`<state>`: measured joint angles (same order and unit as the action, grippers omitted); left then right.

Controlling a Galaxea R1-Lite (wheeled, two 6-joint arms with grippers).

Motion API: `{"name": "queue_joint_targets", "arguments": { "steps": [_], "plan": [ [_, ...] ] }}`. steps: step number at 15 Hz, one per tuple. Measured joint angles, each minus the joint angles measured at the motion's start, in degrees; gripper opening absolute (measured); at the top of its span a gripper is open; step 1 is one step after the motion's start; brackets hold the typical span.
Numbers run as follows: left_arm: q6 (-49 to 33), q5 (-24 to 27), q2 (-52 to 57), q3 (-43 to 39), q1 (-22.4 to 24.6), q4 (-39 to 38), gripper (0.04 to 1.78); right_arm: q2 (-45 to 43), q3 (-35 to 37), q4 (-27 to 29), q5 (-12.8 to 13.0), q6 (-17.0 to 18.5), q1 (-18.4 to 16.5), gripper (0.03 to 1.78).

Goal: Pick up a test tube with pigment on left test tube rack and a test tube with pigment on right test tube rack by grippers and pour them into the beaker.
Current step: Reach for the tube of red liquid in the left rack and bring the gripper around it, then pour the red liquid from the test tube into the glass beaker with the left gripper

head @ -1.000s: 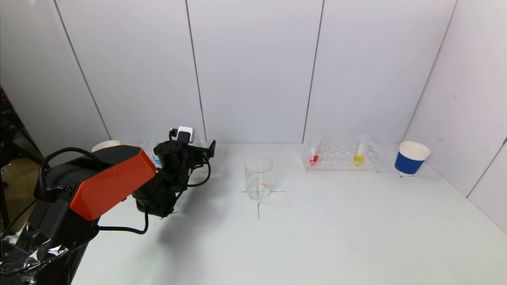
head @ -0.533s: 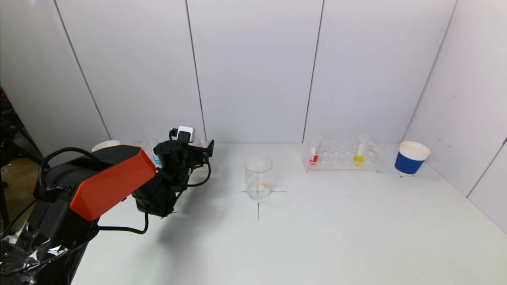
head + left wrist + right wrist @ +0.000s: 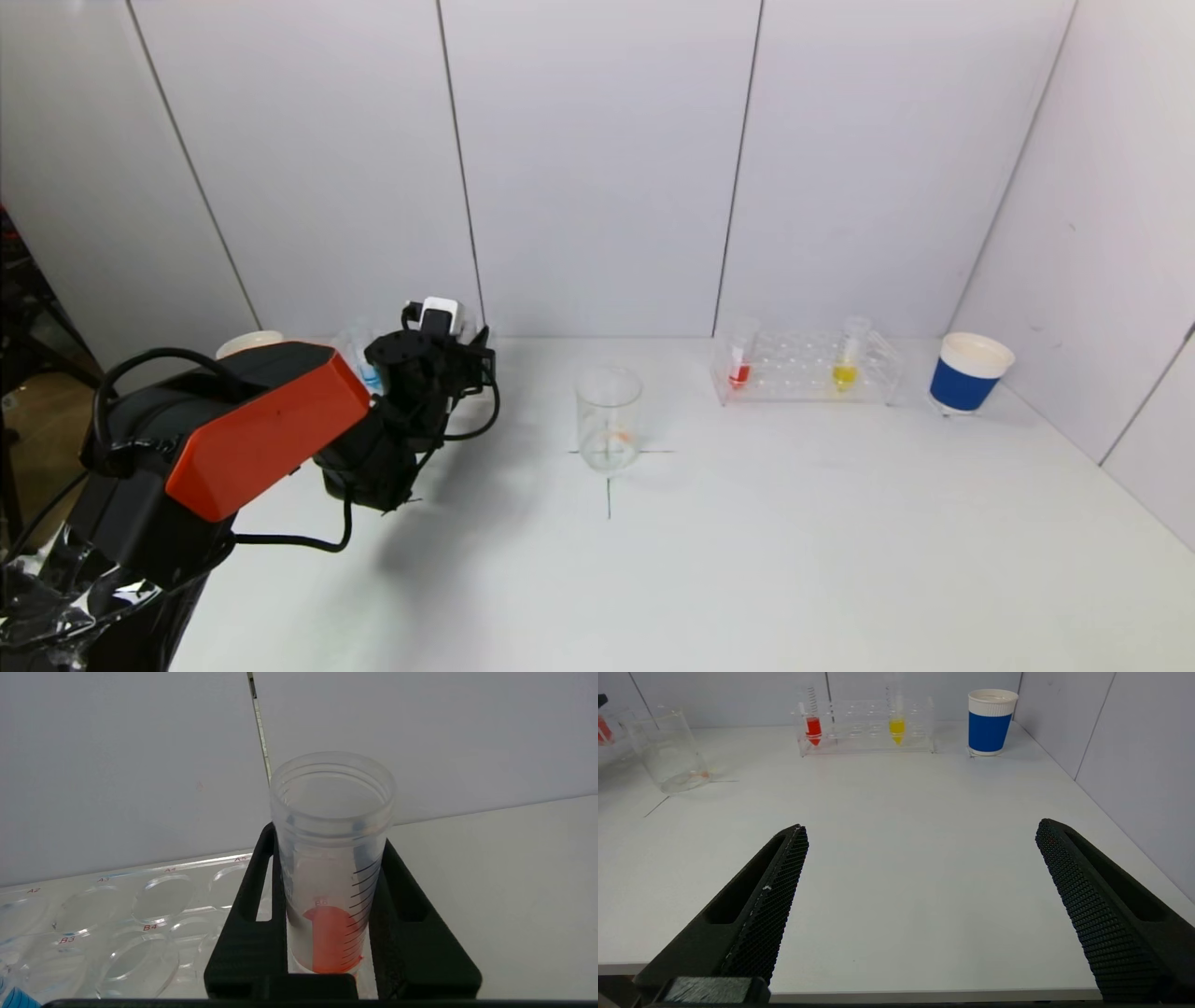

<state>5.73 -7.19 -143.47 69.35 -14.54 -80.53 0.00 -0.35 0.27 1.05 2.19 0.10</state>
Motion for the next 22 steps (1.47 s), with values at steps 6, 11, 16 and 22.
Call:
{"name": "queue_joint_targets", "arguments": {
  "steps": [6,11,16,22],
  "plan": [
    [0.05,-0.09,-0.05,0.24,0.05,0.00,0.50,0.00,0.00,-0.02,-0.01,0.00,-0.07,1.77],
    [0.02,-0.11,0.00,0.33,0.05,-0.06,0.50,0.00,0.00,0.00,-0.01,0.00,-0.07,1.77],
    [0.02,-0.18,1.05,0.30,0.05,0.40,0.50,0.00,0.00,0.00,-0.01,0.00,-0.05,1.77],
    [-0.09,-0.24,4.63,0.16,0.29,2.74,0.50,0.00,0.00,0.00,0.00,0.00,-0.02,1.77]
  ]
}}
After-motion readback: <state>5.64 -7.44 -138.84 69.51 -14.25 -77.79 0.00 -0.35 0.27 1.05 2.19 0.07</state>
